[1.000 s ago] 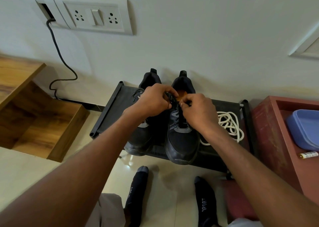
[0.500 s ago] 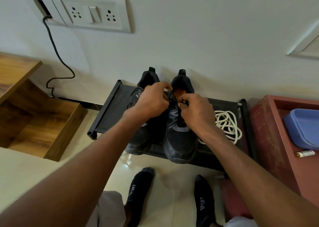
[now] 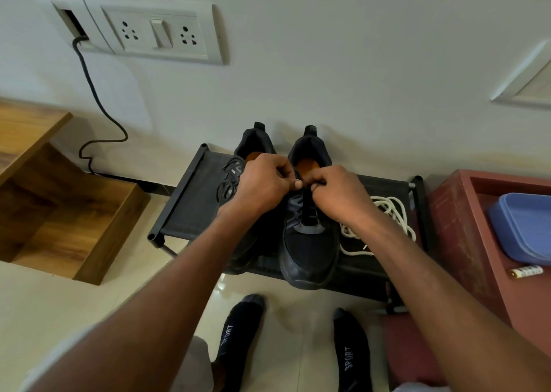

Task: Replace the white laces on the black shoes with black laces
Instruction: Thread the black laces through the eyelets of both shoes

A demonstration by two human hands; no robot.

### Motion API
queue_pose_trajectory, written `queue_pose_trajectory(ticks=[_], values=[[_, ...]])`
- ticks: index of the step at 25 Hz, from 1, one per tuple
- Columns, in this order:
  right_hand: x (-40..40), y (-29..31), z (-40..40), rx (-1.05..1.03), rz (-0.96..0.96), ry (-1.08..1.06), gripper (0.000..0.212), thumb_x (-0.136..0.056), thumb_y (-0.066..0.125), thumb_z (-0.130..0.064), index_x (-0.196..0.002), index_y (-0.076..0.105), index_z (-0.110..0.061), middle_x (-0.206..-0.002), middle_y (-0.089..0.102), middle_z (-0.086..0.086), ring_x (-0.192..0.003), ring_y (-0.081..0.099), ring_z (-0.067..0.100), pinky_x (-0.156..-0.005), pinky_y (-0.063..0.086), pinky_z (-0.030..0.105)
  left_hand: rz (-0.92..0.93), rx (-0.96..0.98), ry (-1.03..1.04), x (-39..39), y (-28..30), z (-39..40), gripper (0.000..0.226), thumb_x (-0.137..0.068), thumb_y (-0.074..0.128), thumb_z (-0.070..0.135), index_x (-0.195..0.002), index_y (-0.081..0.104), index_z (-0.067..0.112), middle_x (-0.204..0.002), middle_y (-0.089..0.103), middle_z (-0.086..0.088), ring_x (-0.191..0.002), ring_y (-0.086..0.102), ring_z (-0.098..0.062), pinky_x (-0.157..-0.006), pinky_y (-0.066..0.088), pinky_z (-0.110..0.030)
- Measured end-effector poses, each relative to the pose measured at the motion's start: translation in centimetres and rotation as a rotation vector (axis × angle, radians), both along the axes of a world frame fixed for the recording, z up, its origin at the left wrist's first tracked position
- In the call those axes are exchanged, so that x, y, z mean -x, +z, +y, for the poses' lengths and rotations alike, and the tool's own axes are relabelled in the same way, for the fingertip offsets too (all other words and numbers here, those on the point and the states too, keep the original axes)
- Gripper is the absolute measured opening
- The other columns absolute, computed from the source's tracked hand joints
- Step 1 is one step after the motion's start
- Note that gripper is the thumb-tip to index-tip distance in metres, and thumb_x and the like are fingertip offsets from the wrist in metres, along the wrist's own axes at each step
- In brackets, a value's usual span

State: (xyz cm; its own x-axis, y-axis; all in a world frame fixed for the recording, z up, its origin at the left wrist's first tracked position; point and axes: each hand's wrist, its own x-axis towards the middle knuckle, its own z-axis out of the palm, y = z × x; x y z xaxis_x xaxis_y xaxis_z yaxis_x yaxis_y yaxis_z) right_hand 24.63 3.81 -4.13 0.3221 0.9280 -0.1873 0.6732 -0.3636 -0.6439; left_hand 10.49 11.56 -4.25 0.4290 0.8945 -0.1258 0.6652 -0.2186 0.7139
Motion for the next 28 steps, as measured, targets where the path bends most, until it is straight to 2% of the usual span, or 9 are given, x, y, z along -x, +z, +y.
queue_pose_trajectory(ticks=[3,6,11,13,15,18,22,25,28], values=[[-0.2,-0.1,0.3,-0.010,0.027,0.021,0.035,-0.097,0.055,-0.010,-0.106,0.078,-0.034,-0.108,0.071,-0.003,-0.095,0.066,0.018,-0.083,0.058,0.037,-0.017,0.008,-0.003,0.1,0.1,0.1,0.013,-0.090,0.080,0.020,-0.084,0.070,0.013,-0.063,0.060,0.005,-0.056,0.052,-0.005,-0.056,0.039,-0.021],[-0.6,-0.4,0.5,-0.149,-0.153,-0.068,0.023,-0.096,0.061,-0.014,-0.106,0.074,-0.030,-0.113,0.062,0.005,-0.097,0.064,0.021,-0.078,0.054,0.033,-0.021,-0.023,0.022,0.2,1.2,0.3,0.009,-0.093,0.074,0.016,-0.086,0.069,0.013,-0.066,0.061,0.005,-0.058,0.053,-0.008,-0.062,0.043,-0.026],[-1.4,0.5,0.8,-0.370,-0.048,-0.253,0.024,-0.098,0.054,-0.013,-0.103,0.072,-0.028,-0.113,0.066,0.001,-0.096,0.065,0.013,-0.079,0.051,0.023,-0.949,0.053,0.023,0.5,9.4,1.3,0.009,-0.107,0.049,0.009,-0.098,0.051,0.008,-0.077,0.069,-0.011,-0.068,0.069,-0.026,-0.059,0.047,-0.033],[-1.5,1.1,0.8,-0.378,-0.004,-0.260,0.027,-0.099,0.053,-0.010,-0.100,0.074,-0.027,-0.104,0.071,-0.004,-0.088,0.066,0.008,-0.074,0.053,0.024,-0.800,-0.125,0.022,0.9,10.1,1.7,0.019,-0.105,0.058,0.025,-0.099,0.055,0.007,-0.070,0.063,-0.004,-0.061,0.061,-0.022,-0.059,0.045,-0.031],[-1.5,1.6,0.4,-0.357,0.006,-0.248,0.025,-0.099,0.056,-0.010,-0.098,0.075,-0.026,-0.096,0.071,-0.008,-0.082,0.065,0.006,-0.065,0.046,0.019,-0.245,-0.267,-0.017,1.5,7.6,1.9,0.034,-0.094,0.073,0.045,-0.093,0.066,0.012,-0.071,0.063,0.004,-0.063,0.060,-0.014,-0.059,0.044,-0.027],[-1.6,1.7,0.0,-0.310,-0.024,-0.203,0.022,-0.099,0.060,-0.012,-0.098,0.077,-0.025,-0.095,0.071,-0.007,-0.082,0.064,0.003,-0.064,0.042,0.016,0.271,-0.103,-0.204,1.6,3.1,1.7,0.039,-0.085,0.080,0.052,-0.082,0.070,0.015,-0.074,0.064,0.002,-0.071,0.060,-0.014,-0.057,0.040,-0.025],[-1.3,1.5,0.3,-0.262,-0.064,-0.148,0.023,-0.098,0.061,-0.012,-0.098,0.079,-0.026,-0.096,0.073,-0.006,-0.086,0.066,0.009,-0.073,0.051,0.025,0.271,-0.123,-0.268,0.9,1.5,2.3,0.036,-0.087,0.082,0.031,-0.063,0.059,0.017,-0.064,0.056,0.004,-0.063,0.052,-0.014,-0.058,0.037,-0.028],[-1.2,1.3,0.3,-0.245,-0.059,-0.124,0.022,-0.098,0.062,-0.012,-0.098,0.079,-0.025,-0.098,0.074,-0.005,-0.090,0.068,0.012,-0.076,0.052,0.026,0.202,-0.094,-0.264,0.3,1.9,2.3,0.013,-0.093,0.074,0.023,-0.083,0.073,0.014,-0.073,0.063,0.005,-0.073,0.060,-0.014,-0.064,0.043,-0.025],[-1.3,1.4,0.2,-0.255,-0.064,-0.139,0.022,-0.099,0.061,-0.012,-0.099,0.078,-0.025,-0.096,0.073,-0.004,-0.081,0.067,0.009,-0.065,0.046,0.020,-0.200,0.102,-0.171,0.2,3.9,2.5,0.019,-0.105,0.058,0.023,-0.096,0.066,0.008,-0.089,0.075,-0.006,-0.081,0.069,-0.018,-0.078,0.053,-0.032]])
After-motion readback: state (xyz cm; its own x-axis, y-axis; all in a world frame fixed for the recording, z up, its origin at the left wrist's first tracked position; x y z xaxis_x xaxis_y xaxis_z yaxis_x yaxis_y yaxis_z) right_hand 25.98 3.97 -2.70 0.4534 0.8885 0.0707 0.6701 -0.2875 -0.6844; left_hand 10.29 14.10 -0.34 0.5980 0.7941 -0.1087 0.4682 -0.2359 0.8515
